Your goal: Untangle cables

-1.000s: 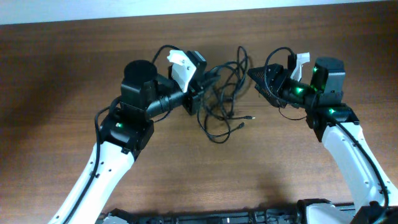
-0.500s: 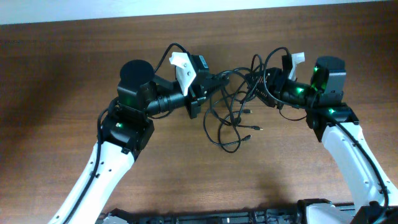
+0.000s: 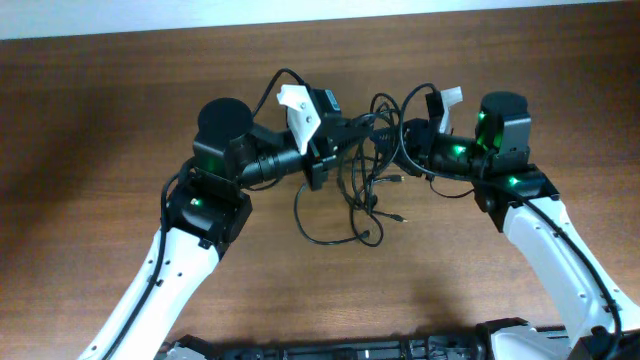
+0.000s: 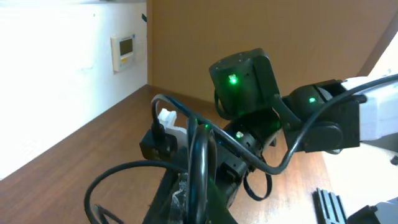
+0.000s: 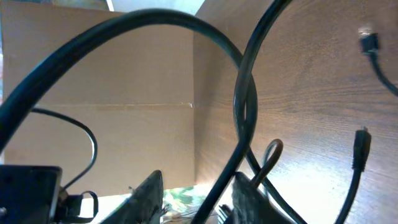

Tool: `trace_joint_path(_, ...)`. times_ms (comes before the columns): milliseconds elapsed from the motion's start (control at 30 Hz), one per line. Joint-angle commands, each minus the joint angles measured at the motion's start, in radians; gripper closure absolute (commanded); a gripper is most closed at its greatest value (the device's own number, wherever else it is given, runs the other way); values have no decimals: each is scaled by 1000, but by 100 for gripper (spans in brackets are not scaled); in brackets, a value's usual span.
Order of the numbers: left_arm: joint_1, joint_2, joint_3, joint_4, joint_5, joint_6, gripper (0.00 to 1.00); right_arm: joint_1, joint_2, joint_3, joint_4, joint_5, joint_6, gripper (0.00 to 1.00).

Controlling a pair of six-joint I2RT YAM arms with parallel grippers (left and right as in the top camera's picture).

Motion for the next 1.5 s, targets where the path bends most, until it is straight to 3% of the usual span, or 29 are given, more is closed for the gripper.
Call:
trace_joint_path(0,-7,1,10,23,-15,-3,100,22,-8,3,3,3,-6,96)
trace_joint_path(333,-6,1,10,32,-15,-3,100,-14,-8,3,105,-36,10,96)
trace_joint_path(533,-6,1,10,147,-15,-2,100,-20,-8,3,103,-103,9,42)
trace_joint_path(633,-4,1,10,164,-3,1,100,-19,-8,3,103,-96,13,42)
trace_joint_path(733,-4,1,10,187,146,1,100,-19,-8,3,105,-77,36,42)
trace_joint_path(867,-4,5,10,184,187,1,100,-17,-8,3,104,-96,39,43)
trace_joint_path(967,-4,26,10,182,188,1,100,-17,-8,3,113,-112,74,55)
trace_joint_path(1067,-4,56,10,181,194,1,100,-17,-8,3,115,-124,77,56)
trace_joint_path(1367,-4,69,10,183,-77,8,100,-17,-8,3,115,-259,76,56)
trace_joint_path(1467,-4,69,10,184,-90,89,100,-17,-8,3,114,-288,76,55)
